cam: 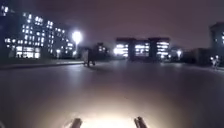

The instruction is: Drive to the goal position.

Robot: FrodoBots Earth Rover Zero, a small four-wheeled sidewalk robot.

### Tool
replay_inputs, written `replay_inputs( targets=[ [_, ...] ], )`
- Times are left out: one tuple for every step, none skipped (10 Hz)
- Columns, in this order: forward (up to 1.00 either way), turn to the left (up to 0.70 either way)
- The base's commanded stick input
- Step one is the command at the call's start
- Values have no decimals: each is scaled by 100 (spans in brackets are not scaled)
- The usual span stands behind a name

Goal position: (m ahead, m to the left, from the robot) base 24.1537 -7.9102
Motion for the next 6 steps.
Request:
replay_inputs(
  targets=[
    [100, -7],
    [100, -25],
    [100, -40],
    [100, -40],
    [100, -40],
    [100, -40]
  ],
)
